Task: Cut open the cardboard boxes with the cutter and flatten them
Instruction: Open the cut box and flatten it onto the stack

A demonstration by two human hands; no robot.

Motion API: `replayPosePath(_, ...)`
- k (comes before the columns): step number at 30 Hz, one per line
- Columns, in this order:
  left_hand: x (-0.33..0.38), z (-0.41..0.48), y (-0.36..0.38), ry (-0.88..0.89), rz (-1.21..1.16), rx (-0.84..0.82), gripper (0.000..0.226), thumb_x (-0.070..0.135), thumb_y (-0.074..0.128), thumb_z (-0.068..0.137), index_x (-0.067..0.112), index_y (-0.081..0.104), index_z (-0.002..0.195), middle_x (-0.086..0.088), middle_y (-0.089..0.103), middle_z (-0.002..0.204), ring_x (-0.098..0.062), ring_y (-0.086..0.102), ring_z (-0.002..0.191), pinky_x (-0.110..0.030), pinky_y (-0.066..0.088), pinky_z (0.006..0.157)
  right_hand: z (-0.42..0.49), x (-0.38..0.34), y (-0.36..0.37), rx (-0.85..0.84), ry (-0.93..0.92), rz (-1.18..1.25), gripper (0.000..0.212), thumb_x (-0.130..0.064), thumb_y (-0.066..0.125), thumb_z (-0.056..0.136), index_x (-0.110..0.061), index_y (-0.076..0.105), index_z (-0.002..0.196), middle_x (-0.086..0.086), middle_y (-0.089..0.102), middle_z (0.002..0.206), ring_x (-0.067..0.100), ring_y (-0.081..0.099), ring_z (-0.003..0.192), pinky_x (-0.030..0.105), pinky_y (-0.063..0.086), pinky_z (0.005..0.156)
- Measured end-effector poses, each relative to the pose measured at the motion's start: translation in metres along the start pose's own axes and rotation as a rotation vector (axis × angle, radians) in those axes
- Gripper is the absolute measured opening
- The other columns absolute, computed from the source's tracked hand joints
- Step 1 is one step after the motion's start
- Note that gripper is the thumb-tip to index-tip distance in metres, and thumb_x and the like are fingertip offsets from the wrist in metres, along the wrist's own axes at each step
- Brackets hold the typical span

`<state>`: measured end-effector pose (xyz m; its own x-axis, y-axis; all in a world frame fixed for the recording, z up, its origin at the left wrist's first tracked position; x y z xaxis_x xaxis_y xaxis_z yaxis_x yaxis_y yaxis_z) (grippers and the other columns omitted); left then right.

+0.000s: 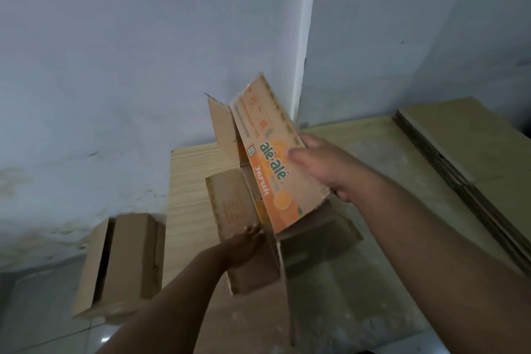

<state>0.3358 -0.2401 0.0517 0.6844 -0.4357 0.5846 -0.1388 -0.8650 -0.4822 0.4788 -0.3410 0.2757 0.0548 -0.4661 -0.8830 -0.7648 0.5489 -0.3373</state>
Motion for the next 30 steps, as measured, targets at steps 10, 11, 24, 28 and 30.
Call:
replayPosePath(10,0.117,-0.051,-0.113,0.311,-0.738,0.604,0.044,0.052,0.038,0.108,0.019,0.049,0.136,-0.005,0.061,0.133,-0.018,0.068,0.111,-0.032,0.062,0.075,0.008,0.053,0.005,0.085,0.032,0.017,0.041,-0.051,0.055,0.097,-0.037,0.042,0.133,-0.014,0.065,0.109,0.005,0.067,0.087,0.018,0.051,0.052)
replayPosePath(11,0.134,-0.054,-0.120,0.360,-0.677,0.673,0.050,0.055,0.042,0.106,0.022,0.042,0.143,-0.006,0.050,0.145,-0.021,0.063,0.120,-0.036,0.064,0.080,0.010,0.053,0.006,0.085,0.028,0.035,0.039,-0.052,0.056,0.096,-0.038,0.043,0.130,-0.011,0.064,0.115,0.007,0.067,0.091,0.018,0.052,0.053)
replayPosePath(24,0.171,-0.040,-0.089,0.088,0.133,0.757,0.108,0.089,0.023,0.088,0.022,-0.016,0.163,0.004,-0.019,0.171,-0.019,-0.019,0.157,-0.055,-0.003,0.127,0.014,0.137,-0.041,0.031,0.446,0.548,0.055,-0.061,0.032,0.101,-0.014,0.063,0.099,0.014,0.067,0.098,0.029,0.061,0.092,0.039,0.047,0.080)
replayPosePath(28,0.171,-0.051,-0.093,0.081,0.001,0.770,0.108,0.073,0.050,0.085,0.025,-0.004,0.165,0.011,-0.006,0.172,-0.016,-0.002,0.159,-0.057,0.013,0.127,0.027,0.144,-0.073,0.024,0.422,0.797,0.049,-0.044,0.036,0.103,-0.003,0.062,0.109,0.015,0.070,0.080,0.028,0.063,0.071,0.035,0.048,0.067)
replayPosePath(30,0.176,-0.067,-0.098,0.145,-0.312,0.767,0.102,0.063,0.057,0.082,0.027,0.012,0.166,0.009,0.015,0.171,-0.019,0.023,0.154,-0.053,0.026,0.123,0.037,0.133,-0.095,0.064,0.297,0.923,0.044,-0.039,0.033,0.105,-0.009,0.064,0.116,0.014,0.071,0.084,0.026,0.064,0.074,0.034,0.050,0.070)
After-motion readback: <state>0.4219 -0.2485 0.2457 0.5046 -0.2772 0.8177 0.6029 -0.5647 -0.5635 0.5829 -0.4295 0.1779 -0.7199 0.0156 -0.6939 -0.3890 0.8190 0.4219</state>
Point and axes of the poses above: each hand's wrist, its own z-axis towards the middle knuckle, its own y-axis out of the palm, x = y × z, the point moved 8 cm from there along z, towards the middle knuckle
